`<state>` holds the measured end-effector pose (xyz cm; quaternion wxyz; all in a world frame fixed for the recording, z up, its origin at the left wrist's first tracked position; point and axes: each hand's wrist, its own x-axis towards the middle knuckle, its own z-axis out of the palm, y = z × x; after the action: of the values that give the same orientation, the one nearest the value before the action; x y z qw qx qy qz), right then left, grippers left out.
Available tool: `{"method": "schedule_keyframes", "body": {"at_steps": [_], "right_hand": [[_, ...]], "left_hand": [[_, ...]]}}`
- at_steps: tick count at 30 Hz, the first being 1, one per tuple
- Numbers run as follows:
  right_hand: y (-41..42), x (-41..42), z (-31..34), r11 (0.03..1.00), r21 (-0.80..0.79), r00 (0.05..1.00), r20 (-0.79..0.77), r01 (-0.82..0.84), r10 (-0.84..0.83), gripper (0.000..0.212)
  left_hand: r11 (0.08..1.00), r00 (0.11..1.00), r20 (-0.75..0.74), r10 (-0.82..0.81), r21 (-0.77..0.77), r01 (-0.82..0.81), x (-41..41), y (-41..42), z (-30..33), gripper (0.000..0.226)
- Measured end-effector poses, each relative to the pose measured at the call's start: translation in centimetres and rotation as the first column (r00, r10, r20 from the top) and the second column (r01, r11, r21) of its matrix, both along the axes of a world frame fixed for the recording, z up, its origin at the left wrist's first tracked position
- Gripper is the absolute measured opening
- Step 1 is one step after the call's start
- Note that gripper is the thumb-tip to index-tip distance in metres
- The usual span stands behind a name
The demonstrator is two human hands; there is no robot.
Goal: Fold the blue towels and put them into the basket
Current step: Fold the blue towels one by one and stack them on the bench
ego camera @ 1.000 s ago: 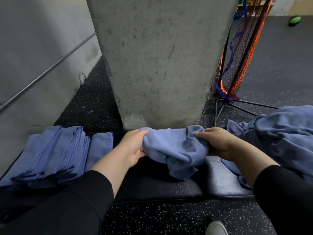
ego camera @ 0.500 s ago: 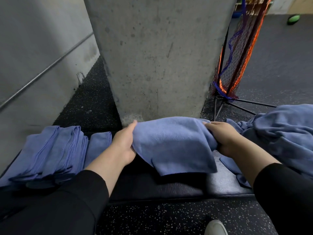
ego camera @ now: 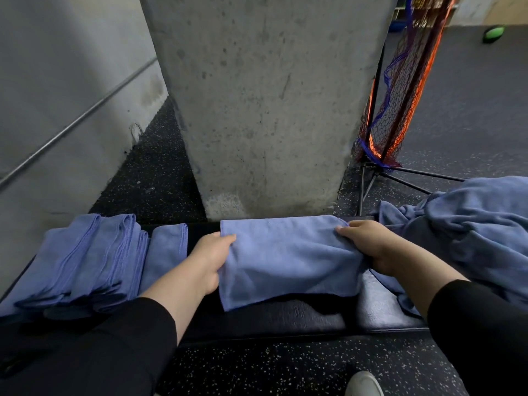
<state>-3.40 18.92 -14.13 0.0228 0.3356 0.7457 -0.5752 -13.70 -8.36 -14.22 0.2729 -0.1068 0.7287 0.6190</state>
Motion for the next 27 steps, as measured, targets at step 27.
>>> {"method": "schedule_keyframes", "body": {"at_steps": [27], "right_hand": [[-1.9, 5.5, -3.9, 0.526, 0.781, 0.942, 0.283, -0.335, 0.181, 0.036]], "left_hand": [[0.548, 0.689, -0.288, -0.666, -0.815, 0.189, 3.2, -3.4, -2.1, 0.042]]}}
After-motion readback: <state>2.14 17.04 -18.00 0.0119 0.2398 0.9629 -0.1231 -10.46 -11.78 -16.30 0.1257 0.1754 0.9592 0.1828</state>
